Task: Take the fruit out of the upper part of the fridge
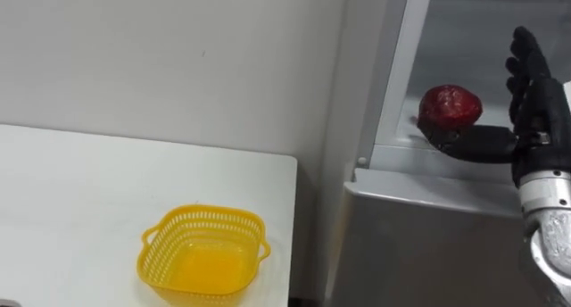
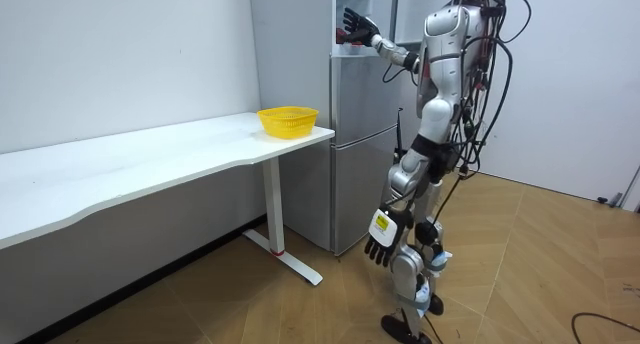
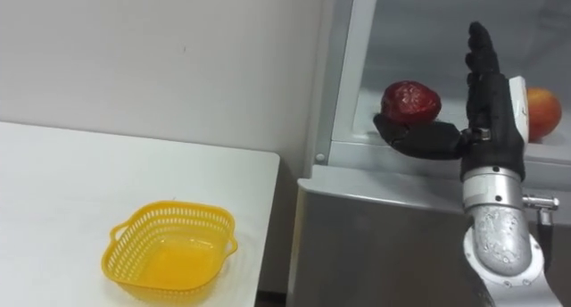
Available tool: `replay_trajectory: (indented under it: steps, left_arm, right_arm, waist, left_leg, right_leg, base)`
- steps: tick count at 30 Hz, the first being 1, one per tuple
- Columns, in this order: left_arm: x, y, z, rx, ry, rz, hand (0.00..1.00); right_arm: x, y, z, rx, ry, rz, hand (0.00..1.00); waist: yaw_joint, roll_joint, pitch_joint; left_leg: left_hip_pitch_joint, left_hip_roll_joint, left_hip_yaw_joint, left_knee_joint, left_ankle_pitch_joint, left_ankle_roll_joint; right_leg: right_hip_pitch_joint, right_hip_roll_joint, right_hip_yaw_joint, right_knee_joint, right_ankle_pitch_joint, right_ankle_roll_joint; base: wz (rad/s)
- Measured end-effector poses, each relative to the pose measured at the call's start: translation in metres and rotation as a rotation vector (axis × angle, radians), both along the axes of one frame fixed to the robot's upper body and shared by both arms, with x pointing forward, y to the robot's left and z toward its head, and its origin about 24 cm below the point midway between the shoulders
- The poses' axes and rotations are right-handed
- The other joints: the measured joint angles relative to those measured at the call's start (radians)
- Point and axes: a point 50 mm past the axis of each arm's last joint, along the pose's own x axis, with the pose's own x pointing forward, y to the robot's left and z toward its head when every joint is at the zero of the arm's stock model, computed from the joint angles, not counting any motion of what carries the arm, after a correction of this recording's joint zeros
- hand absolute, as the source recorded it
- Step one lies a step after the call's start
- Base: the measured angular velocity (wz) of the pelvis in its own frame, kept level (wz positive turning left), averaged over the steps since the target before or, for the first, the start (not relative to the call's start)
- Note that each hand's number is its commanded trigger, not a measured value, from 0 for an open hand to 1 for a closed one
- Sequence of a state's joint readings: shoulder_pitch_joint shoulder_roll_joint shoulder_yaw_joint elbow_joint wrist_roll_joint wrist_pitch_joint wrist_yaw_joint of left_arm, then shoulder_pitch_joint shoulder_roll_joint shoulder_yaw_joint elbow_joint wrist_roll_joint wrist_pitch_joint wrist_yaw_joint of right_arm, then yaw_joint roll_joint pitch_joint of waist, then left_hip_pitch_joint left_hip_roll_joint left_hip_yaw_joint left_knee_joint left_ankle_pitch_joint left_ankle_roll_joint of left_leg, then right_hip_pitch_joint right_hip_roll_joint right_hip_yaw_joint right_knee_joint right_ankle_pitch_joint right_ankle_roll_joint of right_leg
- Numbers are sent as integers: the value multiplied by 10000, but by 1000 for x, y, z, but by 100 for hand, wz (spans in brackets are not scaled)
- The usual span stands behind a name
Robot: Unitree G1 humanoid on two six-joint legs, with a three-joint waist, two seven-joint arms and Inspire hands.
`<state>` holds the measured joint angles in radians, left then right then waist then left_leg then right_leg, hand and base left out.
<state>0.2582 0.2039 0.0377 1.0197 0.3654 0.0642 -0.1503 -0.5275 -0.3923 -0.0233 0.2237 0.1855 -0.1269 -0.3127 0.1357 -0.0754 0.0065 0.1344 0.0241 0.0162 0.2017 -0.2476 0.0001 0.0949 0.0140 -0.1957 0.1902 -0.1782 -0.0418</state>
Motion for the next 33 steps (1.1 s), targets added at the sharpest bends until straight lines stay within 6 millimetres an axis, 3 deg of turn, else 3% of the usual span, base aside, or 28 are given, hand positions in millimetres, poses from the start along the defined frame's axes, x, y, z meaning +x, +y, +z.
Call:
replay_trajectory:
  steps: [11, 15, 20, 33]
  left_arm:
    - [1, 1, 0, -106, 23, -58, 0]
    - [1, 2, 1, -47, 20, -69, 0]
    - [0, 4, 1, 81, 145, -45, 0]
    - [0, 7, 3, 111, 226, -36, 0]
  right_arm:
    - [9, -6, 0, -738, 595, 21, 0]
    - [16, -19, -3, -920, 1157, -451, 0]
    - [17, -17, -4, -1274, 1377, -360, 0]
    - [27, -28, -2, -1323, 2001, -377, 0]
  waist:
    - [-31, -37, -19]
    - [-31, -228, -59]
    - [-32, -387, -80]
    - [-14, -379, -55]
  left_leg:
    - [-57, -9, -91, 14, 2, 1]
    - [-75, -9, -102, 10, 18, 11]
    - [-58, -15, -110, 11, 18, 11]
    - [-194, -44, -301, 49, 20, 12]
  right_leg:
    - [-9, -66, -195, -7, 0, 1]
    - [13, -83, -248, -7, 0, 0]
    - [34, -86, -248, -11, 1, 1]
    - [-3, -98, -303, -49, -1, 1]
  base:
    - [3]
    - [4]
    - [0]
    - [1]
